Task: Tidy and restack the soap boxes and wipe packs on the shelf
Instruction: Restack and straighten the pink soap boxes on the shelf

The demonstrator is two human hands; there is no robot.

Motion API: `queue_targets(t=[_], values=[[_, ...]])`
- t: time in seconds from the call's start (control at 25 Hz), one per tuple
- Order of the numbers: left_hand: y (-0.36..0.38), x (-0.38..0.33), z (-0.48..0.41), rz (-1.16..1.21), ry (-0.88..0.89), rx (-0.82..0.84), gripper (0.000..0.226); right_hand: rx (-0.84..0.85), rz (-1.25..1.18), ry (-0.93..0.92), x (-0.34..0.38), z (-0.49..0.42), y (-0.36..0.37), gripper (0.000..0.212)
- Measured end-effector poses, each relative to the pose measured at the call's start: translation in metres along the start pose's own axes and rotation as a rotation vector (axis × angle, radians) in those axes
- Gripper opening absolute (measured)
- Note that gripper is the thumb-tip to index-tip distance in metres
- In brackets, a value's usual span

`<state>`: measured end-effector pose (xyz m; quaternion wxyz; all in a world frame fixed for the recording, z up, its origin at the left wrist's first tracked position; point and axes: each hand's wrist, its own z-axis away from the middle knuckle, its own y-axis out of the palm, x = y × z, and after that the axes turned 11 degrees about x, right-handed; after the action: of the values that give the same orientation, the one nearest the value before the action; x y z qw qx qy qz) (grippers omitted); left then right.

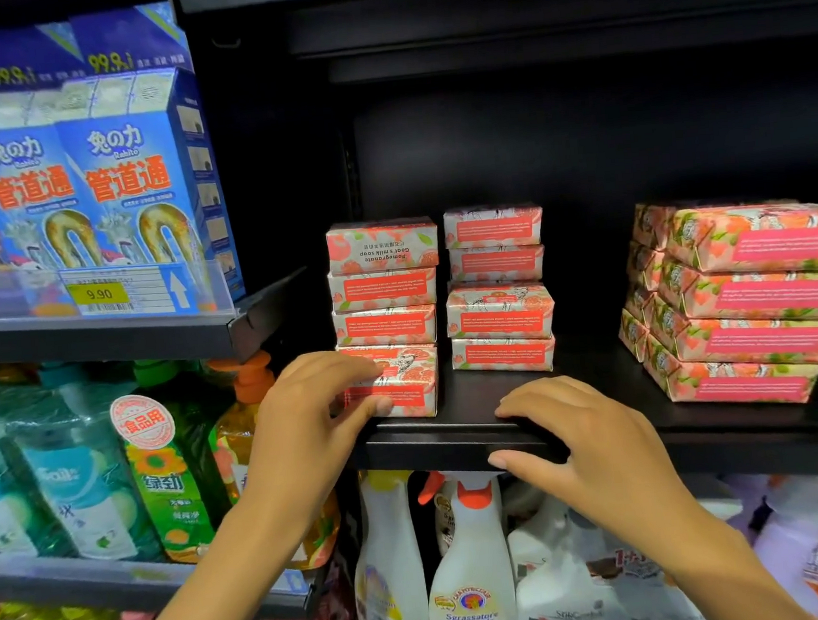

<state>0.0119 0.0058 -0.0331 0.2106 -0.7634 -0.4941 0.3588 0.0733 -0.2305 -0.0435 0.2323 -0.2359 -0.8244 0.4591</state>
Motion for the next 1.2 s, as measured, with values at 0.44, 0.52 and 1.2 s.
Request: queue_targets(t=[0.44,0.52,1.2], values=[[0.007,-0.004,-0.018,-0.111,-0.111,0.069,0.033,0.068,-0.082,0.011,-0.002,-0.004,-0.006,0.036],[0.008,-0.009,-0.014,-0.158,-0.082,0.035,0.038,0.053,-0.247,0.026,-0.005,-0.011,-0.014,0.042],[0.035,-0.035,0.006,-0.036,0.048,0.093,0.044,-0.137,0.194,0.010,-0.024,-0.057,-0.023,0.041]])
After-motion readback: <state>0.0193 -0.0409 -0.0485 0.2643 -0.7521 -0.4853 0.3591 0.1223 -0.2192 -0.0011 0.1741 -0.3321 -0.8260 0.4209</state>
